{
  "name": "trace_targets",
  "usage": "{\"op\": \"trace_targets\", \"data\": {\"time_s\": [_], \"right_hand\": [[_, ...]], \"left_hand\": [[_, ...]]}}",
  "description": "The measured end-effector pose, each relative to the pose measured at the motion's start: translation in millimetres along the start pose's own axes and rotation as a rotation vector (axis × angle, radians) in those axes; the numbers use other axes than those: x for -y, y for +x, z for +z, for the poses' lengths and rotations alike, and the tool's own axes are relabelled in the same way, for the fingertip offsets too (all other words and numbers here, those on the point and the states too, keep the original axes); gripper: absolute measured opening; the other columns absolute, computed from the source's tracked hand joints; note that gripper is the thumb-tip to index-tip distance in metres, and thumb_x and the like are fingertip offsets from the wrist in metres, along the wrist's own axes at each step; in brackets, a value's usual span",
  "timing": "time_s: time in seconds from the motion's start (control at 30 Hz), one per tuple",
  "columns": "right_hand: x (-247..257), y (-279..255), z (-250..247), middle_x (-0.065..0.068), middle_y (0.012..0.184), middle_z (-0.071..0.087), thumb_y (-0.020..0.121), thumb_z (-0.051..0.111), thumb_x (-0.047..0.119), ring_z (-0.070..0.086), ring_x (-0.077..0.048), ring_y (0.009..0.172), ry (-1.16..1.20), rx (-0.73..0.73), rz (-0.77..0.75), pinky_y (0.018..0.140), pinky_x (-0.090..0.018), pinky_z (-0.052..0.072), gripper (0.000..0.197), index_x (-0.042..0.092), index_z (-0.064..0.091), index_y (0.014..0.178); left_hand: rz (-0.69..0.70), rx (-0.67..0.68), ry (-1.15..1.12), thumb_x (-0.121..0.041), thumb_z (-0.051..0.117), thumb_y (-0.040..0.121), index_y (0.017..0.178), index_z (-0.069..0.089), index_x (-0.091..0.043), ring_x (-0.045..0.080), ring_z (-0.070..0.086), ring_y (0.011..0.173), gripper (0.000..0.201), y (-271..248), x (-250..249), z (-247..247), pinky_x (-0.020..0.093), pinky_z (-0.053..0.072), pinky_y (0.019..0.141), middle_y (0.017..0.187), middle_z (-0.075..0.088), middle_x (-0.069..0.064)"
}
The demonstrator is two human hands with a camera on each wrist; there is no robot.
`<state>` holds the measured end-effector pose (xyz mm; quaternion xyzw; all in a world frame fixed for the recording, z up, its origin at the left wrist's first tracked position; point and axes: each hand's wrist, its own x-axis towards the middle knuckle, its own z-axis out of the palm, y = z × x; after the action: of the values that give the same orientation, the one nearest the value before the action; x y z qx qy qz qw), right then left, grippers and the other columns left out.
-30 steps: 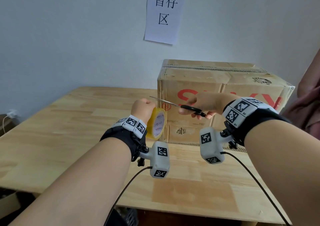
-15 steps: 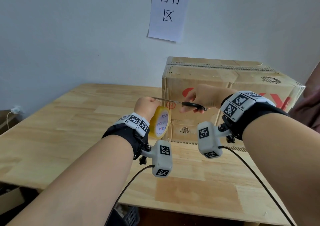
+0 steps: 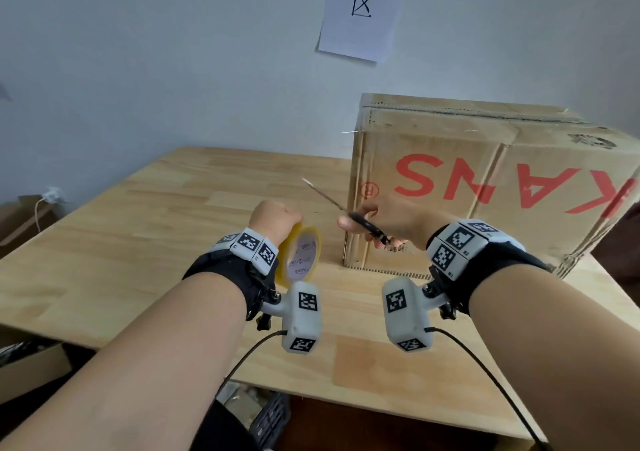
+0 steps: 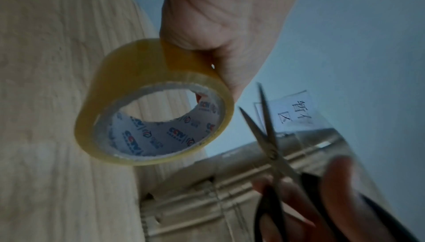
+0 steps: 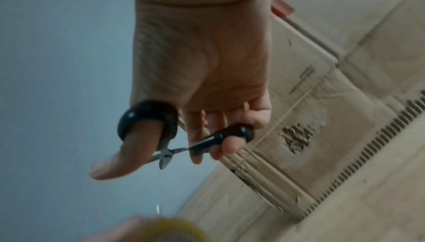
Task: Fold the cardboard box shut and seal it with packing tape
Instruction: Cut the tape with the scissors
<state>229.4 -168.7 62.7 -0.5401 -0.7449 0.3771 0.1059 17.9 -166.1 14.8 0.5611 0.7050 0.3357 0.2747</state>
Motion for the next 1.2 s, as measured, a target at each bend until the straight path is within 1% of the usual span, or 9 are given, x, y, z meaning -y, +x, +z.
{"op": "trace_targets", "data": {"time_s": [0.1,0.27,0.4,0.53,0.63,0.8,0.93,1.03,1.2], "right_hand": [[-5.9,16.9,18.5,-0.004,0.072,0.063,0.071,0.065,0.068,0.052,-0.015,0.058,-0.040,-0.003,0.068,0.051,-0.023,0.039,0.068,0.008,0.064,0.103],[-8.9,50.6,63.8,-0.007,0.076,0.066,0.091,0.056,0.048,0.053,-0.013,0.059,-0.295,0.099,0.120,0.053,-0.021,0.038,0.046,0.004,0.065,0.080],[-7.3,70.0,99.0,-0.009,0.093,0.071,0.089,0.060,0.037,0.066,-0.023,0.091,-0.497,0.008,0.092,0.073,-0.030,0.053,0.039,0.001,0.067,0.104],[-8.6,89.7,124.4,0.000,0.059,0.051,0.088,0.061,0.028,0.051,-0.016,0.055,-0.588,-0.085,0.103,0.047,-0.022,0.040,0.027,0.006,0.055,0.073],[-11.0,100.8,140.0,-0.002,0.061,0.052,0.091,0.059,0.029,0.048,-0.015,0.053,-0.547,-0.069,0.130,0.045,-0.022,0.038,0.028,0.006,0.057,0.075],[-8.0,103.7,150.9,-0.006,0.075,0.057,0.096,0.049,0.024,0.050,-0.016,0.057,-0.584,0.000,0.120,0.046,-0.023,0.040,0.024,0.004,0.063,0.092],[-2.0,93.0,132.4,-0.013,0.098,0.069,0.094,0.044,0.011,0.066,-0.027,0.086,-0.358,-0.208,0.018,0.076,-0.036,0.057,0.027,0.002,0.067,0.102],[7.7,78.1,110.1,-0.007,0.095,0.068,0.093,0.044,0.013,0.064,-0.025,0.080,-0.255,-0.382,-0.067,0.074,-0.037,0.057,0.024,0.009,0.066,0.102],[13.2,50.7,73.0,-0.003,0.093,0.067,0.092,0.047,0.017,0.063,-0.021,0.082,-0.262,-0.552,-0.163,0.071,-0.033,0.055,0.023,0.013,0.067,0.102]], "left_hand": [[0.009,-0.078,0.168,-0.016,0.058,0.088,0.077,0.065,-0.010,0.026,0.052,0.073,0.015,2.6,28.9,-10.8,0.033,0.045,0.070,0.078,0.057,0.010],[0.134,-0.181,0.437,-0.017,0.055,0.091,0.090,0.067,-0.009,0.031,0.061,0.085,0.015,9.8,56.6,-20.1,0.035,0.050,0.075,0.109,0.062,0.010],[0.214,-0.090,0.629,-0.023,0.052,0.093,0.090,0.062,-0.010,0.027,0.058,0.076,0.017,15.7,86.9,-11.2,0.036,0.052,0.072,0.117,0.048,0.007],[0.184,0.000,0.683,-0.022,0.050,0.094,0.103,0.059,-0.009,0.024,0.057,0.081,0.018,24.0,108.4,-7.4,0.038,0.052,0.079,0.120,0.046,0.009],[0.042,0.041,0.721,-0.028,0.052,0.093,0.127,0.044,-0.014,0.029,0.058,0.096,0.037,25.8,118.6,-8.7,0.039,0.048,0.077,0.125,0.042,0.008],[0.043,0.081,0.732,-0.023,0.059,0.091,0.130,0.044,-0.009,0.030,0.061,0.089,0.044,27.2,126.6,-7.4,0.044,0.053,0.080,0.125,0.037,0.011],[0.044,0.086,0.762,-0.017,0.055,0.092,0.129,0.047,-0.008,0.027,0.060,0.086,0.038,21.6,116.7,-2.9,0.035,0.051,0.075,0.128,0.036,0.012],[0.091,0.008,0.648,-0.039,0.055,0.092,0.131,0.048,-0.009,0.030,0.051,0.111,0.049,20.8,92.6,-3.4,0.040,0.046,0.093,0.132,0.040,0.013],[0.243,-0.054,0.308,-0.036,0.053,0.094,0.131,0.049,-0.010,0.029,0.044,0.123,0.045,17.1,31.7,7.6,0.040,0.036,0.106,0.135,0.042,0.013]]}}
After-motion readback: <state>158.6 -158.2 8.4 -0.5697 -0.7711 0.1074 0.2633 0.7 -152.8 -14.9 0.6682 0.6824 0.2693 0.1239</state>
